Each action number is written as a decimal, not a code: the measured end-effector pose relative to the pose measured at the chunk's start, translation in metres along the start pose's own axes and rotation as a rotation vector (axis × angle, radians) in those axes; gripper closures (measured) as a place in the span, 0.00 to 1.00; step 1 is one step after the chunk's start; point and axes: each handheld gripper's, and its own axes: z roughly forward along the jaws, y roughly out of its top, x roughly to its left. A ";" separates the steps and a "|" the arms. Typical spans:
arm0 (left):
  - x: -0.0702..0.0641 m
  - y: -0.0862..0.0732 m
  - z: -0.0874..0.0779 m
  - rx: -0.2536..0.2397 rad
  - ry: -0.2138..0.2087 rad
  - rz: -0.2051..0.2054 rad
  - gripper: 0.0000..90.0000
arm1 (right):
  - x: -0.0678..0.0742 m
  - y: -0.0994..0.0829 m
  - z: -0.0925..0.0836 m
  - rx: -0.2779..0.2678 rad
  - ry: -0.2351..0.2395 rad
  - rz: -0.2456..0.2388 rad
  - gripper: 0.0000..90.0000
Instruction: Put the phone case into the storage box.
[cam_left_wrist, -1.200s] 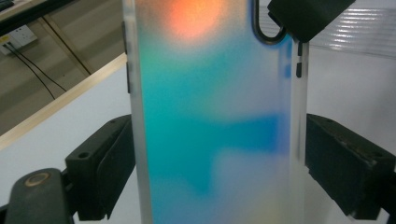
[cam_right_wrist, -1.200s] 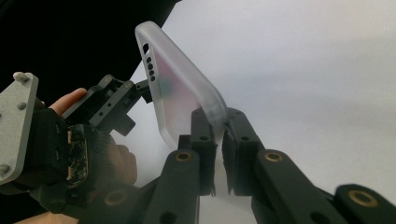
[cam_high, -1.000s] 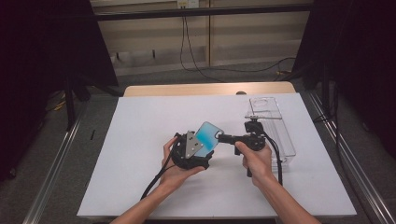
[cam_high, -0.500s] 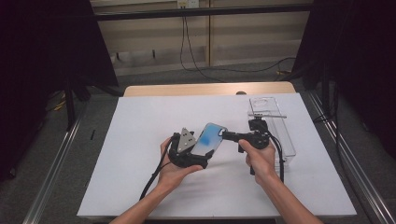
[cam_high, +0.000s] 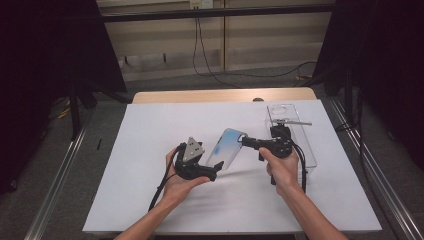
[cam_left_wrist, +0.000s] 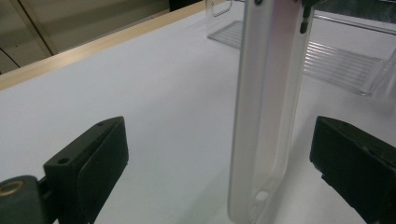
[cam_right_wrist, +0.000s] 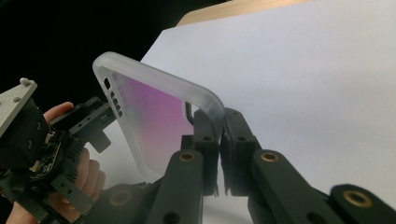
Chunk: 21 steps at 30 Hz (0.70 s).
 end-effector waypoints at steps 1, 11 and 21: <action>0.001 -0.001 -0.001 -0.008 0.004 -0.008 0.04 | -0.001 0.000 -0.001 0.001 0.000 0.000 0.95; 0.008 0.000 -0.012 -0.041 0.014 -0.035 0.03 | -0.006 0.004 -0.007 -0.025 -0.026 -0.017 0.95; 0.011 0.002 -0.024 -0.063 0.031 -0.044 0.03 | -0.005 0.007 -0.014 -0.050 -0.078 -0.071 0.95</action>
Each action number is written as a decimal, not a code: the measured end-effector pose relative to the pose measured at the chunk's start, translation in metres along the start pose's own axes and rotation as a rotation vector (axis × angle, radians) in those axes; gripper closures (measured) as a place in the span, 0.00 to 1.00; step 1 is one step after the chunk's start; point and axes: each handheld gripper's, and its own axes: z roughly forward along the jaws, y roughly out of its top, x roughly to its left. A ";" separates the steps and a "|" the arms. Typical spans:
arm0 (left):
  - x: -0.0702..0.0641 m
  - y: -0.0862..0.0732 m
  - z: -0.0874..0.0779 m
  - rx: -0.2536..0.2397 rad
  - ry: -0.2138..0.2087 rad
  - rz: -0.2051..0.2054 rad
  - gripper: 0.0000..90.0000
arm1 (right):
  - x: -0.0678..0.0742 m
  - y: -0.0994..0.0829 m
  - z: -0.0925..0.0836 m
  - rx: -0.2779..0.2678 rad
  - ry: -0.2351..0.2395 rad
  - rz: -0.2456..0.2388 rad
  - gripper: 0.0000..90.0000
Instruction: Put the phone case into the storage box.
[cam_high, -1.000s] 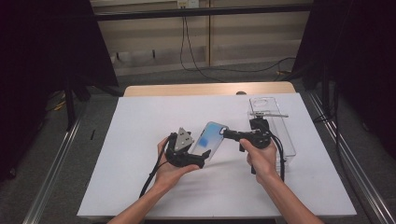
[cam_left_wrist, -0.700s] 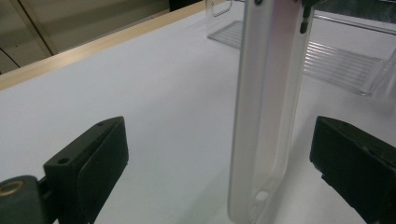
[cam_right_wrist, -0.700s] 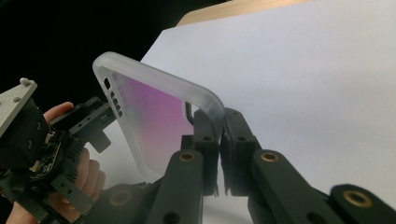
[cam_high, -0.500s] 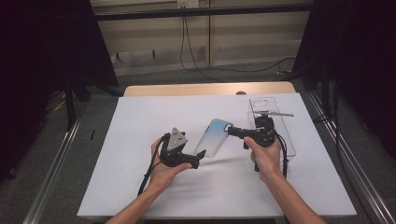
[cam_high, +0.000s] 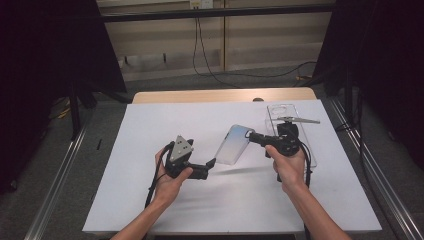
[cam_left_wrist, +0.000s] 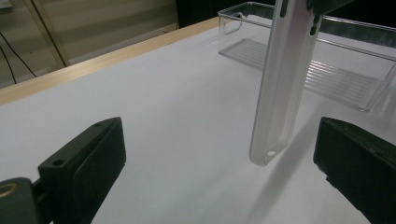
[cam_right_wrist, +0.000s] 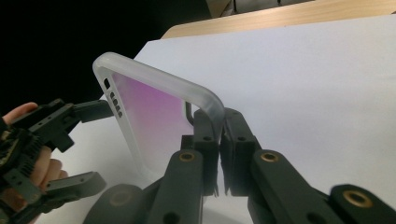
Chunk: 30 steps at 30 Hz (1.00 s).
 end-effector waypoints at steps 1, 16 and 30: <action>0.001 0.000 -0.002 -0.006 0.006 0.002 0.03 | 0.000 0.000 0.000 -0.001 -0.002 -0.002 0.95; 0.021 -0.026 -0.026 -0.127 0.107 -0.063 0.06 | -0.002 0.004 -0.008 -0.026 -0.055 -0.041 0.95; 0.032 -0.039 -0.050 -0.202 0.171 -0.077 0.04 | -0.005 0.008 -0.015 -0.042 -0.083 -0.065 0.95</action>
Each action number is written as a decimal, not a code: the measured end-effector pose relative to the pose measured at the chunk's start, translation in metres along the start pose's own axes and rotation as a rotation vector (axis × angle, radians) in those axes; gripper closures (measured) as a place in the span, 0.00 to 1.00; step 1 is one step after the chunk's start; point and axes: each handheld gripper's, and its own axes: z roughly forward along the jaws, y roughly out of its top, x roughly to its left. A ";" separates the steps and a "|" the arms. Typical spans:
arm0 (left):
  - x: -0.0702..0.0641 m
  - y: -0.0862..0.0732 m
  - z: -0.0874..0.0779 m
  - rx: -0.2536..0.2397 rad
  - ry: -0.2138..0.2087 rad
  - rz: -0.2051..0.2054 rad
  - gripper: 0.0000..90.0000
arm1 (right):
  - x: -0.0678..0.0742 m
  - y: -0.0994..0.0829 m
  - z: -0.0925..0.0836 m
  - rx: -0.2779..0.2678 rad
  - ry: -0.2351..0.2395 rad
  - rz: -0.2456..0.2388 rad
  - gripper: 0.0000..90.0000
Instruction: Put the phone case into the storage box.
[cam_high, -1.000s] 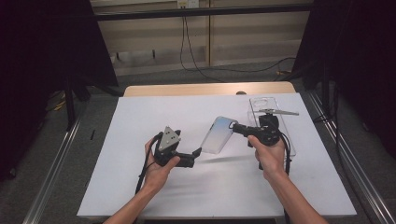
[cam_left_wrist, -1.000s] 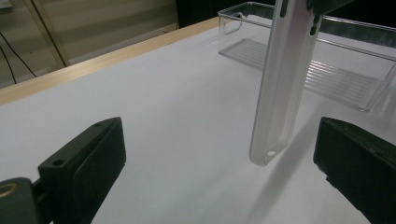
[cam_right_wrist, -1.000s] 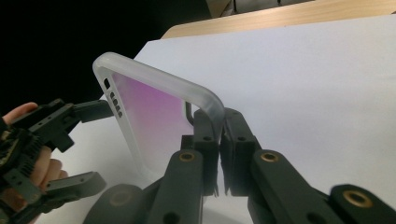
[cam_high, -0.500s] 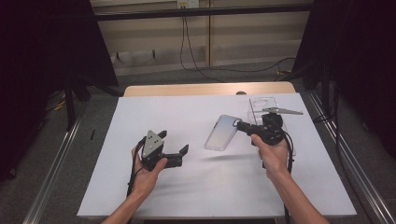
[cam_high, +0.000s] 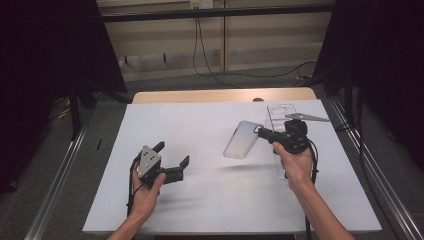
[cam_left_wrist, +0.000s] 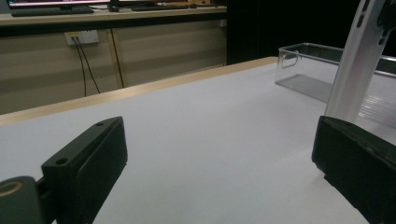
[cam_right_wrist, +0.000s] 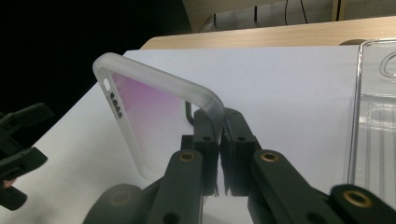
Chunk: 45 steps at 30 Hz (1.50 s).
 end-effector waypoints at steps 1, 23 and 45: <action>0.001 0.000 -0.002 0.002 0.007 0.008 0.03 | 0.001 0.000 0.000 0.002 -0.002 -0.003 0.95; 0.027 -0.016 -0.045 0.013 0.068 -0.045 0.02 | -0.008 0.012 -0.015 -0.054 -0.064 -0.047 0.95; 0.028 -0.024 -0.061 0.012 0.092 -0.018 0.02 | -0.026 0.043 -0.038 -0.107 -0.142 -0.105 0.95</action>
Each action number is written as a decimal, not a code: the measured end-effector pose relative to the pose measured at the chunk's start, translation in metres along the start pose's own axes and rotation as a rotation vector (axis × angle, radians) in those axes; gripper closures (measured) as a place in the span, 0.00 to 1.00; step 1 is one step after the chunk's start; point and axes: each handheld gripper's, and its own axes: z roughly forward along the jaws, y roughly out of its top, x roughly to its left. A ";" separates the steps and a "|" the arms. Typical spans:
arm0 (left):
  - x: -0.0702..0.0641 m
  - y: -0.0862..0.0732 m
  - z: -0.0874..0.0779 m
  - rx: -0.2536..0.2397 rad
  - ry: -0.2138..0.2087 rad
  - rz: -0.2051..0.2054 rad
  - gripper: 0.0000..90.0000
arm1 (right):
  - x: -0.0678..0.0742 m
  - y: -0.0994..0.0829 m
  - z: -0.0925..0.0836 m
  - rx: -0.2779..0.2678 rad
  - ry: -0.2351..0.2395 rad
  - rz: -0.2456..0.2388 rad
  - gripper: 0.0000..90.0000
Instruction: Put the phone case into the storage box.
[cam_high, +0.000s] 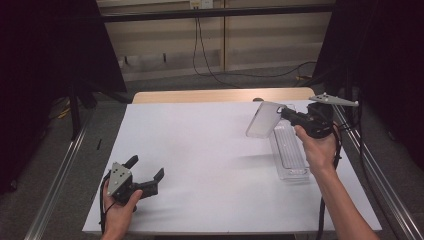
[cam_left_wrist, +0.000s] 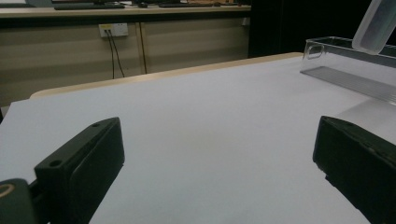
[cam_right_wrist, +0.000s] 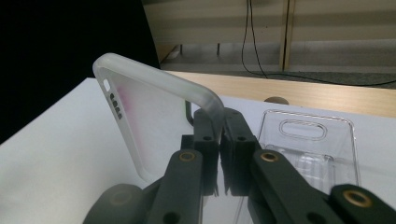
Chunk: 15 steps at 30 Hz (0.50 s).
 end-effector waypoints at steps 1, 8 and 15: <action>0.000 -0.001 0.000 0.004 0.001 -0.001 0.02 | -0.002 0.001 0.000 -0.004 -0.003 0.005 0.95; -0.003 0.000 0.000 -0.003 -0.013 -0.010 0.03 | -0.010 0.010 -0.002 -0.022 -0.018 0.010 0.95; -0.002 0.000 -0.001 -0.005 -0.005 -0.010 0.03 | -0.019 0.021 -0.008 -0.036 -0.030 0.011 0.95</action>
